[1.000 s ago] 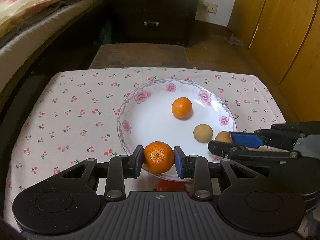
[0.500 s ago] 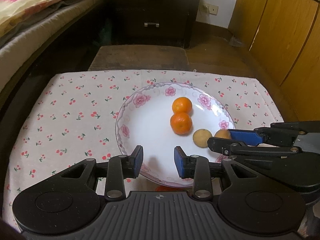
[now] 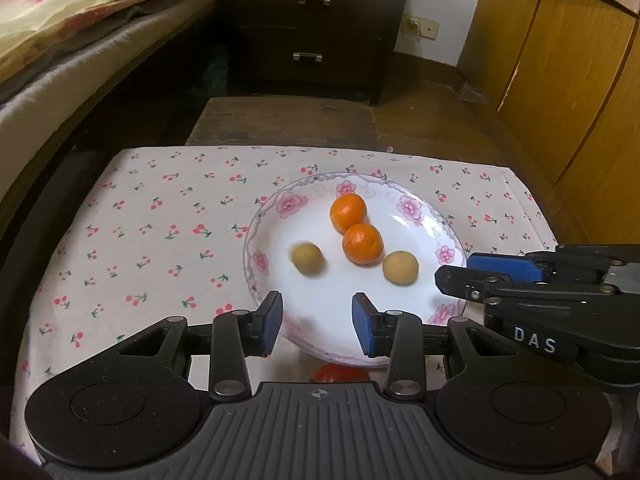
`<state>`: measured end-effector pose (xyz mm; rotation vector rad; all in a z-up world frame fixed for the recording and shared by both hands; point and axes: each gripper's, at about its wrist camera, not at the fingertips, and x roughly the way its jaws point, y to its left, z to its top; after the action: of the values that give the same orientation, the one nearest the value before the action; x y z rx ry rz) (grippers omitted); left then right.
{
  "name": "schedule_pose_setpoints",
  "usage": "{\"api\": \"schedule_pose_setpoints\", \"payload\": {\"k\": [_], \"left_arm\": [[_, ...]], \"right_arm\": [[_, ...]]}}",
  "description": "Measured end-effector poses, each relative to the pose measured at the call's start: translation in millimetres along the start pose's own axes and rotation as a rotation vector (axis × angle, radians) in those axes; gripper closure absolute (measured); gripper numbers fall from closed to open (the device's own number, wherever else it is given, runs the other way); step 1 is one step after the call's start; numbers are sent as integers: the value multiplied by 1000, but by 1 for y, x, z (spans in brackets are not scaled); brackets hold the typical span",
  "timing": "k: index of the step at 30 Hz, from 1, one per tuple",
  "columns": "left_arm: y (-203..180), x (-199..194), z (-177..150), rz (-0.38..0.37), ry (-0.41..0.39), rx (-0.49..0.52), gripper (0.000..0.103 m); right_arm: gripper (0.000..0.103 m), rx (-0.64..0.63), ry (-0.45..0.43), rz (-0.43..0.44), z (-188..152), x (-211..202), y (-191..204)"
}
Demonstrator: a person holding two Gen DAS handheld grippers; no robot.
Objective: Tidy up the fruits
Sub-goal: 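Open the left tool over the plate while the right tool releases its fruit, then move both tools back to the fruit row, right tool lowering onto a red tomato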
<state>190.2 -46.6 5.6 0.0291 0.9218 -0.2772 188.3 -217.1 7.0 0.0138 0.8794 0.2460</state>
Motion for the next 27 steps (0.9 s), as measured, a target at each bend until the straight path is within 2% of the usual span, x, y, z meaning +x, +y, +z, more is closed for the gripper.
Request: {"api": "schedule_pose_setpoints", "payload": {"k": [8, 21, 27], "left_arm": [[11, -17, -12, 1, -5, -18, 53], [26, -38, -43, -9, 16, -45, 51], [29, -41, -50, -18, 23, -47, 48]], "right_arm": [[76, -24, 10, 22, -15, -17, 18], [75, -32, 85, 70, -60, -31, 50], [68, -51, 132, 75, -74, -24, 65]]}}
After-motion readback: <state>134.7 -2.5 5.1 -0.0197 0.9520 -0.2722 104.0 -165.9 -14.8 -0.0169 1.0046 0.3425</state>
